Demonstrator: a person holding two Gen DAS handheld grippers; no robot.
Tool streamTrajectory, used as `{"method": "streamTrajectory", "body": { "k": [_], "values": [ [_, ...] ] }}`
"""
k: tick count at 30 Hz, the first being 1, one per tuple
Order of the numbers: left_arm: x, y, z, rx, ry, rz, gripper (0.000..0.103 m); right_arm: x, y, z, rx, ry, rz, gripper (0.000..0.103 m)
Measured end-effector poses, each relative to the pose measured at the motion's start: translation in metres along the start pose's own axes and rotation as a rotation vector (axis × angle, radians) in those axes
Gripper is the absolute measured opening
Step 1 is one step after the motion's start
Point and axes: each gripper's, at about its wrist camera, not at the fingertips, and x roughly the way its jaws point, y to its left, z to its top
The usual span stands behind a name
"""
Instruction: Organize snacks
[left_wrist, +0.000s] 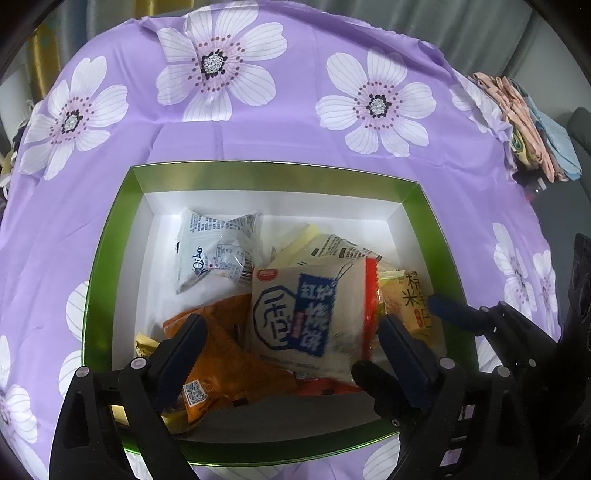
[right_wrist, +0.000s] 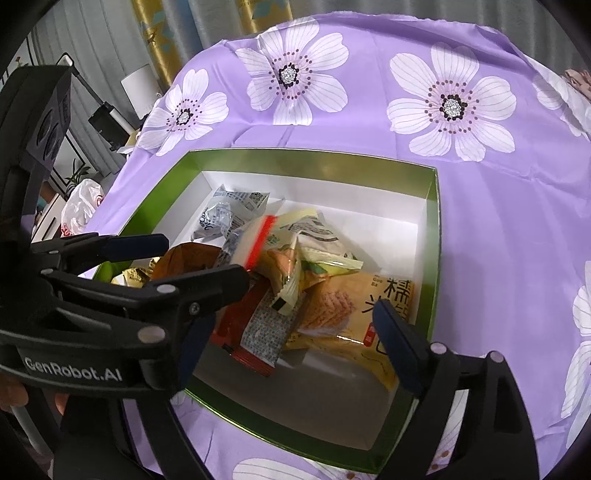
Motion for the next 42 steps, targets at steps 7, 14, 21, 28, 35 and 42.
{"method": "streamTrajectory", "body": {
  "k": [7,14,21,28,35,42],
  "values": [
    [-0.006,-0.002,-0.001,0.006,-0.014,0.02,0.095,-0.008,0.003,0.0,-0.006,-0.02,-0.033,0.099],
    [-0.018,-0.006,-0.003,0.02,-0.037,0.044,0.095,-0.02,0.001,0.0,0.0,-0.042,-0.059,0.102],
    [-0.031,-0.005,-0.006,0.013,-0.063,0.092,0.095,-0.034,-0.003,-0.001,0.014,-0.068,-0.084,0.103],
    [-0.045,-0.004,-0.009,0.003,-0.076,0.091,0.096,-0.044,0.002,-0.003,0.013,-0.08,-0.087,0.102],
    [-0.071,-0.005,-0.014,0.005,-0.122,0.103,0.102,-0.065,0.011,-0.004,-0.004,-0.111,-0.088,0.103],
    [-0.099,-0.007,-0.022,0.006,-0.159,0.103,0.102,-0.091,0.024,-0.005,-0.03,-0.149,-0.102,0.102]
  ]
}}
